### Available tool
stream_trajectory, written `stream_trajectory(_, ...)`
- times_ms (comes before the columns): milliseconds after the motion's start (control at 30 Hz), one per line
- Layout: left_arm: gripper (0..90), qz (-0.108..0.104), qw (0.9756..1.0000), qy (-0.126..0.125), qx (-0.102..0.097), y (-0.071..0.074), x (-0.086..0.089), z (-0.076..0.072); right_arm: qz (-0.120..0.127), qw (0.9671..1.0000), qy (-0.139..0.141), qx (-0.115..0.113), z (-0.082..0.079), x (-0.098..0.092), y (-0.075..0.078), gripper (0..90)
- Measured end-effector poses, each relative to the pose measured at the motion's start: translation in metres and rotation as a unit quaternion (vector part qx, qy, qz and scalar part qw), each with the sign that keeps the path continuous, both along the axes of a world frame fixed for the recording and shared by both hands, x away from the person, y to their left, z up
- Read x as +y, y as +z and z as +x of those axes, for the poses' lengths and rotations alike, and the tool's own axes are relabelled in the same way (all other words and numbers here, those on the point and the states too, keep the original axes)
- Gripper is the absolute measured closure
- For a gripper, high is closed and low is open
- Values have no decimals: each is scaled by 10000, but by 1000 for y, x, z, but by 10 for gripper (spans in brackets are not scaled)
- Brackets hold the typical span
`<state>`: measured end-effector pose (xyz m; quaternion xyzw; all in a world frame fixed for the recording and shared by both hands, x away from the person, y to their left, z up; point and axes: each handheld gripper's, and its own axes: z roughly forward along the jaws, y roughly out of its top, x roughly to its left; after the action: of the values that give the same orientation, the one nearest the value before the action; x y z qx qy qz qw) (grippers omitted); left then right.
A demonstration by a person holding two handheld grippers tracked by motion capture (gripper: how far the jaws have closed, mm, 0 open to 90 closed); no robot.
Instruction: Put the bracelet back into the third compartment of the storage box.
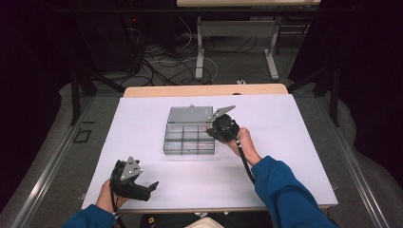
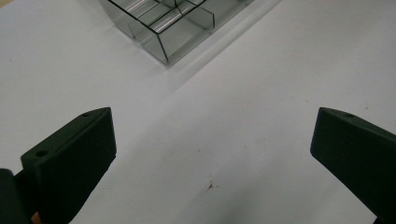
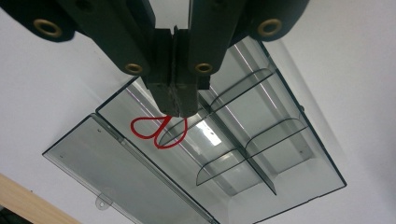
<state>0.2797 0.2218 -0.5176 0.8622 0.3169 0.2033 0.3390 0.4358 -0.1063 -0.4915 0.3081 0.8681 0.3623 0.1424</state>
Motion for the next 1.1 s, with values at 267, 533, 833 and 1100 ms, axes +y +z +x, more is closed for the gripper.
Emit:
stream_trajectory(267, 2, 11, 10000, 6, 0, 0, 0, 0, 56, 10000, -60, -11, 9, 2, -1, 900)
stream_trajectory(533, 2, 25, 10000, 4, 8, 0, -1, 0, -15, 10000, -73, 28, 15, 8, -5, 900)
stream_trajectory(833, 2, -61, 10000, 5, 56, -1, -3, 1, -151, 9995, -217, 181, 20, 10, -9, 900)
stream_trajectory(1100, 2, -16, 10000, -20, 8, 0, -1, 1, -148, 9995, -242, 147, 24, 13, -12, 898)
